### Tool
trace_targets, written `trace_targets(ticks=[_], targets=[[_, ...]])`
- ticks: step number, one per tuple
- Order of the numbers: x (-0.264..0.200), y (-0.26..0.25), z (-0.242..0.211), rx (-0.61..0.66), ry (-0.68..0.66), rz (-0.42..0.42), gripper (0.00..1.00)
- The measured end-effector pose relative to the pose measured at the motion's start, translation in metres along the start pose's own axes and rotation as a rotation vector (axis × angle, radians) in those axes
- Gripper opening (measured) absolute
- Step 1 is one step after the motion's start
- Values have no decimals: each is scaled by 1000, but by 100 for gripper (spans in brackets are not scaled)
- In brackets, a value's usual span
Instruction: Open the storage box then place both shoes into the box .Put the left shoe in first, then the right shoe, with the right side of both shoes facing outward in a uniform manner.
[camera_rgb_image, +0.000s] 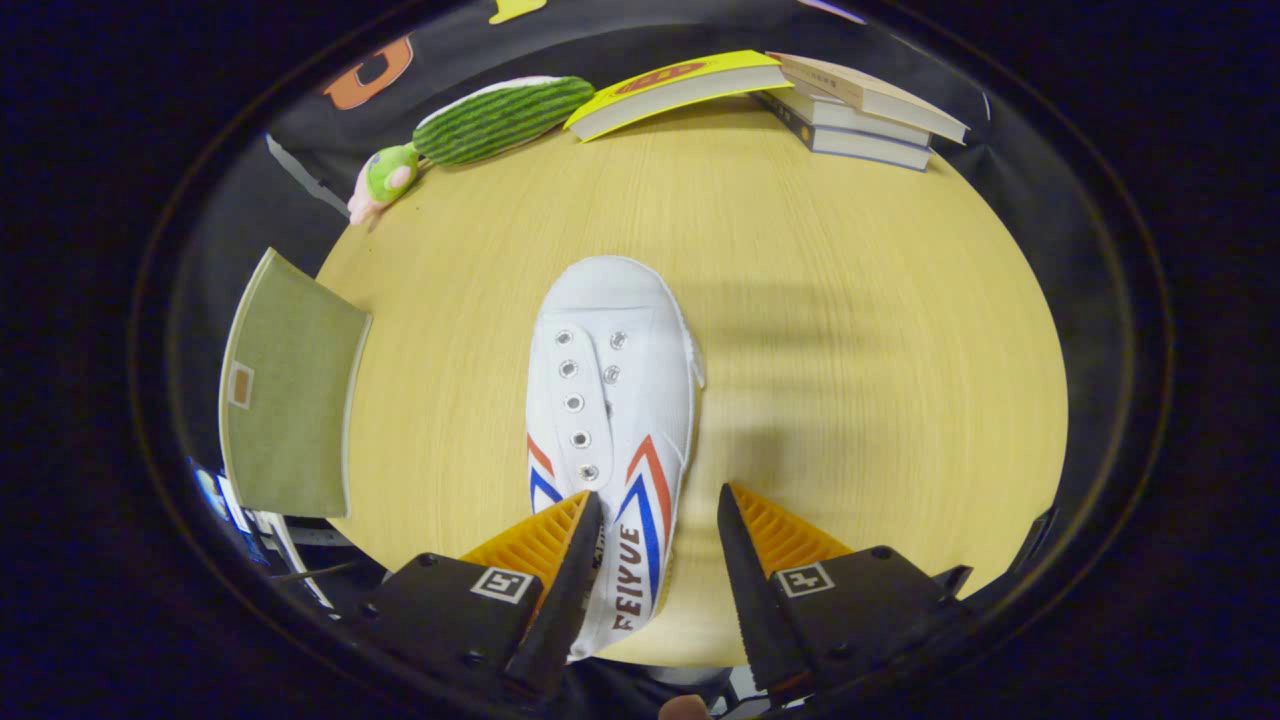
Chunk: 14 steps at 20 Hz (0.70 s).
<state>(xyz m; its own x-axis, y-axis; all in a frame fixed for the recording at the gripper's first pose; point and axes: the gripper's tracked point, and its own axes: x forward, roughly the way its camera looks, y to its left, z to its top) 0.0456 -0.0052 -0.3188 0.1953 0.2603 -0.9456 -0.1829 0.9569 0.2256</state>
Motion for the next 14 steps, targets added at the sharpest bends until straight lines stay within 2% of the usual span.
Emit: trace_targets(ticks=[3,4,5,9,12,14], targets=[[3,8,0,39,18,52,70],[3,9,2,58,23,60,58],[5,9,-1,68,24,65,50],[0,10,-2,120,12,66,36],[-9,15,-2,206,7,91,16],[-15,25,0,256,-5,120,8]])
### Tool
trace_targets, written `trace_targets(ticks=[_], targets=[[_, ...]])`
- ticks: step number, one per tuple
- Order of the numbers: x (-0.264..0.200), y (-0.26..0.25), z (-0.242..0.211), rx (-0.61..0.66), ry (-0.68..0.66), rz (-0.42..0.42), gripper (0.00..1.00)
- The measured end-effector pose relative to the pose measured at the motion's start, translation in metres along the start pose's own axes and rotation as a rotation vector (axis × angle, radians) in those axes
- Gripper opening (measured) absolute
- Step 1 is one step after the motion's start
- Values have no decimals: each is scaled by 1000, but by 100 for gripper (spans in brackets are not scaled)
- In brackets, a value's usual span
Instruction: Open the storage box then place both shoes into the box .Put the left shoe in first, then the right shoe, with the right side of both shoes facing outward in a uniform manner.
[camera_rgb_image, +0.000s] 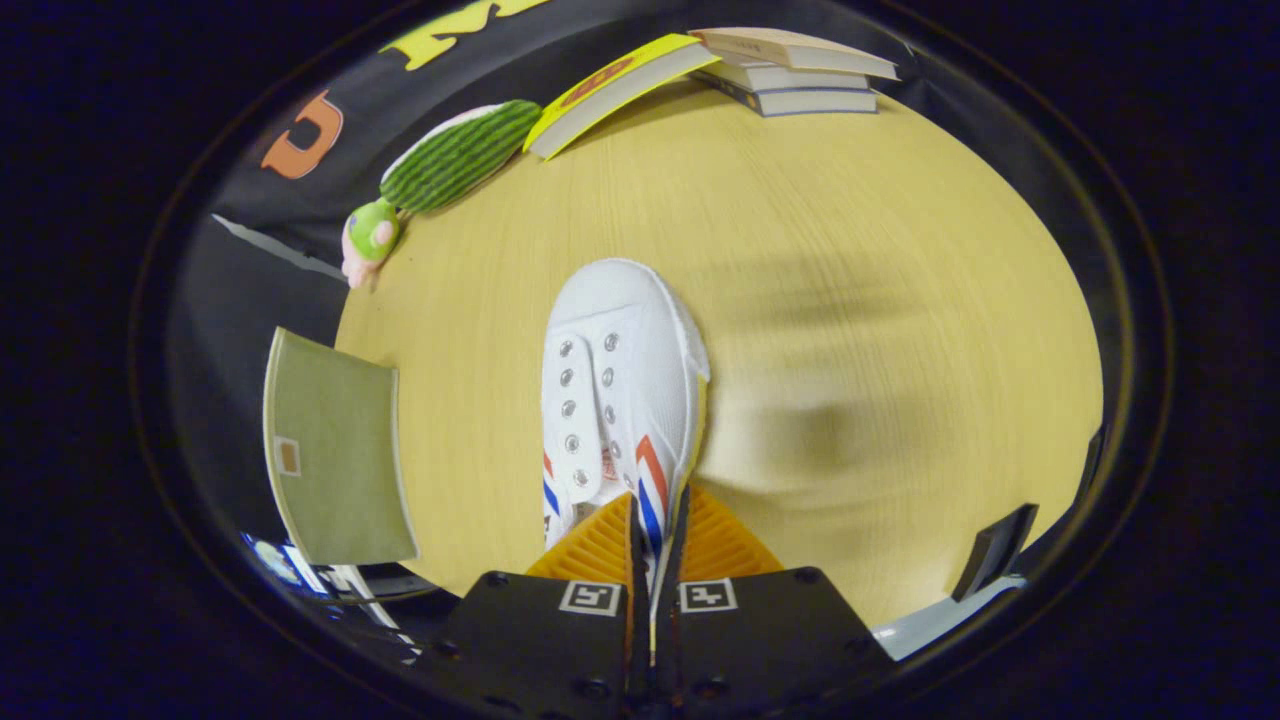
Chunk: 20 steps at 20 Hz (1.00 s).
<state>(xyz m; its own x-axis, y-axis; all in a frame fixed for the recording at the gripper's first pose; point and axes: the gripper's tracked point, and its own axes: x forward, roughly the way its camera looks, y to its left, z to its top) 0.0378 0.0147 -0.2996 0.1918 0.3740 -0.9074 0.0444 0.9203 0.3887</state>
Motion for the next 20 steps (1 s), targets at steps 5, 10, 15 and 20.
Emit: trace_targets(ticks=[5,10,15,20], targets=[[-20,56,-12,68,-11,119,7],[-63,138,-19,12,-55,193,7],[-99,230,-19,-76,-99,249,7],[-101,315,-23,-126,-114,283,7]])
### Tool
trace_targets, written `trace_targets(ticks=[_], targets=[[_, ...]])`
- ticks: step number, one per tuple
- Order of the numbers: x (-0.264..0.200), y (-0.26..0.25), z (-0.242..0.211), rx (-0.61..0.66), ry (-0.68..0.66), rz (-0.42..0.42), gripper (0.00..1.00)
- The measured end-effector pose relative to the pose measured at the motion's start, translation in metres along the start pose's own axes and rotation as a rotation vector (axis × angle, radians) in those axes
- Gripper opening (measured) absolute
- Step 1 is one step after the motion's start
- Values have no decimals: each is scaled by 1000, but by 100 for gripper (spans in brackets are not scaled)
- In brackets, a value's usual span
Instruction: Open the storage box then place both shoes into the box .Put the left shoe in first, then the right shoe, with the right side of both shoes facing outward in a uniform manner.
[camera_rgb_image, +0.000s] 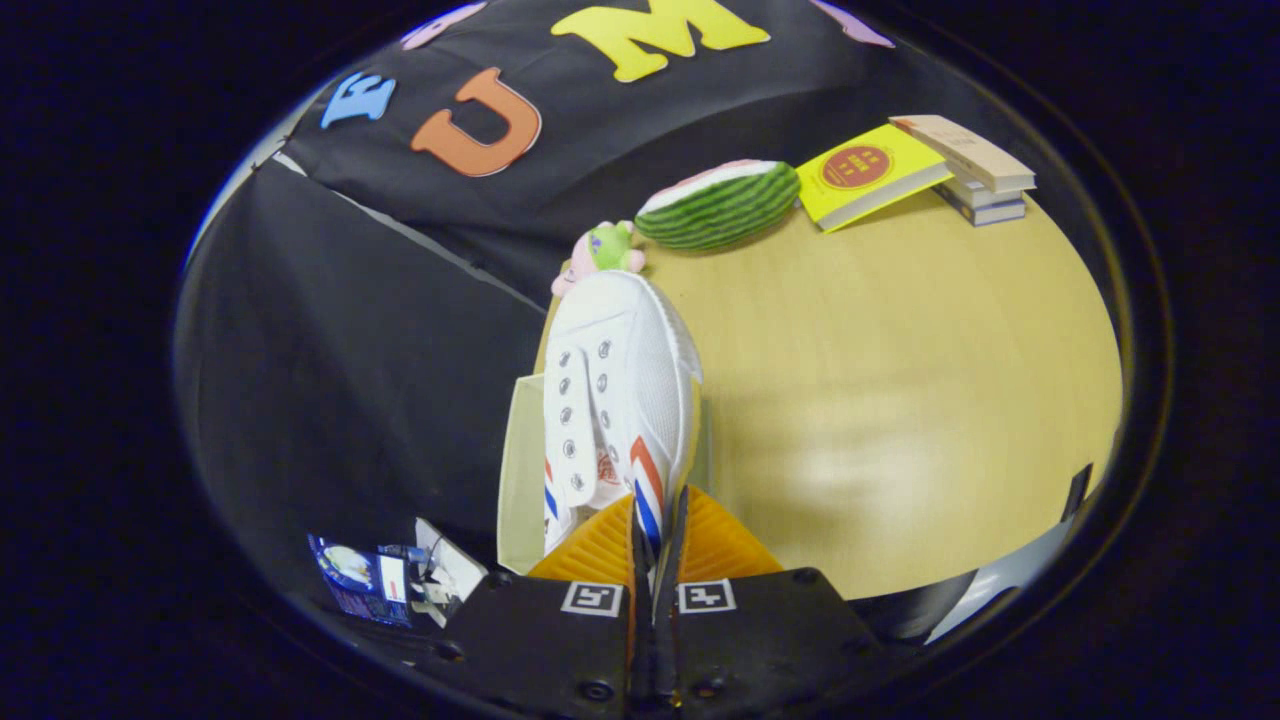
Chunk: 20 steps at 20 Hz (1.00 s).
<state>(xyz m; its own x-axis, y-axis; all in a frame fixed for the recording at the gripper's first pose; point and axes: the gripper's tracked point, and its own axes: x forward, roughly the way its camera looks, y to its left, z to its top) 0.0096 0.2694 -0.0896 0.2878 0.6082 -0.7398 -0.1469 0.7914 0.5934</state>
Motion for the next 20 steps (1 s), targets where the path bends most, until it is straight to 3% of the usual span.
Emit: trace_targets(ticks=[6,13,20], targets=[[61,39,-18,13,56,-22,7],[94,31,-19,70,90,-42,9],[87,40,-15,35,50,9,47]])
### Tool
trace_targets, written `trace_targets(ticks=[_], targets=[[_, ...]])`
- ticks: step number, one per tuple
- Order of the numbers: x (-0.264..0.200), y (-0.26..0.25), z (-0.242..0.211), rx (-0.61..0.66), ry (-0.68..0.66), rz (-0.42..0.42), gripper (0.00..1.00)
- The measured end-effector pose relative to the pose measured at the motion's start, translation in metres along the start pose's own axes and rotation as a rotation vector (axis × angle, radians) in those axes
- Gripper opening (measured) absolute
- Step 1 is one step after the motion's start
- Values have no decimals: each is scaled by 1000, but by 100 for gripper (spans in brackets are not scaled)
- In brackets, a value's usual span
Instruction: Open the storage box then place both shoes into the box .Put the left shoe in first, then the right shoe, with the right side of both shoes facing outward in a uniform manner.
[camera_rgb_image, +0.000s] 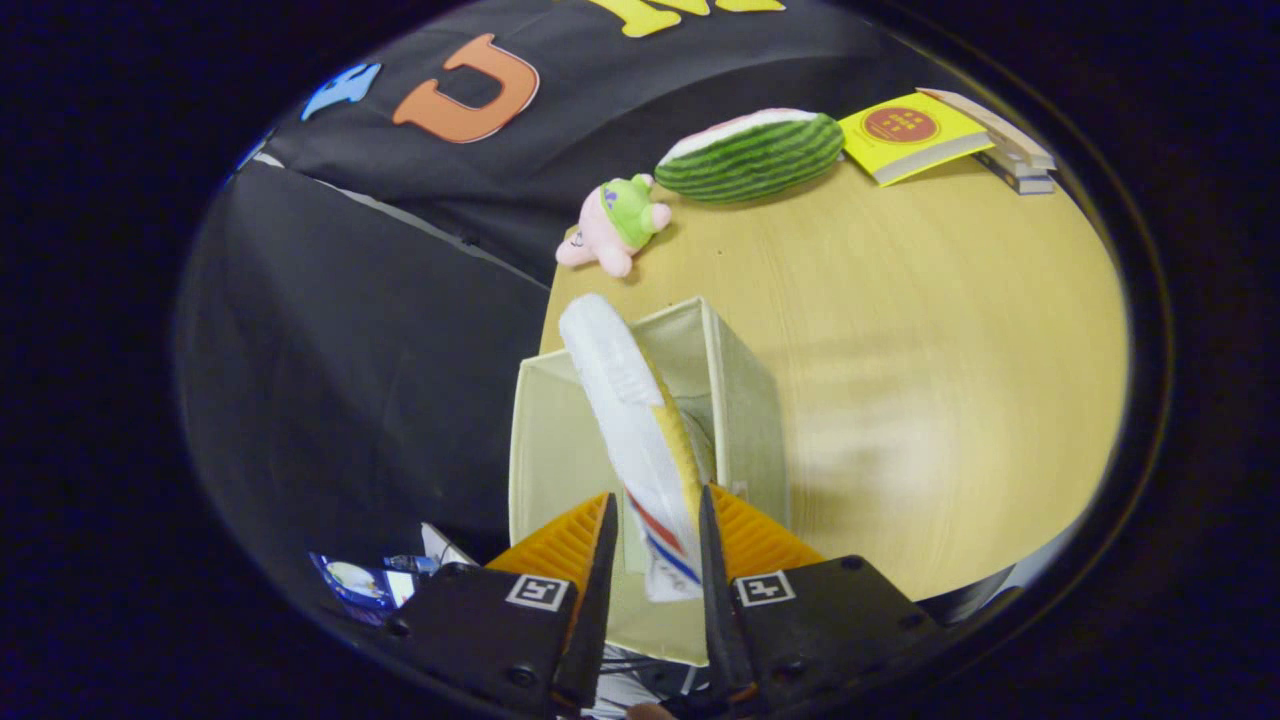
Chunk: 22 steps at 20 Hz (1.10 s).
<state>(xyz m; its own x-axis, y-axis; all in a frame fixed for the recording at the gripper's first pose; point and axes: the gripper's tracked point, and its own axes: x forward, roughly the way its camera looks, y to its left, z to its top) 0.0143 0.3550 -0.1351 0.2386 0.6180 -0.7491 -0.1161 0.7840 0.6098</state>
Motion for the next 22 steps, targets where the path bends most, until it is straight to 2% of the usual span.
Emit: trace_targets(ticks=[5,8,16,20,21,22], targets=[[-16,3,-1,-50,-41,11,64],[-33,1,9,-138,-142,7,75],[-127,-19,53,-326,-639,-57,78],[-185,-44,65,-466,-943,-196,80],[-193,-44,60,-482,-1006,-217,92],[-208,-46,56,-495,-1060,-227,100]])
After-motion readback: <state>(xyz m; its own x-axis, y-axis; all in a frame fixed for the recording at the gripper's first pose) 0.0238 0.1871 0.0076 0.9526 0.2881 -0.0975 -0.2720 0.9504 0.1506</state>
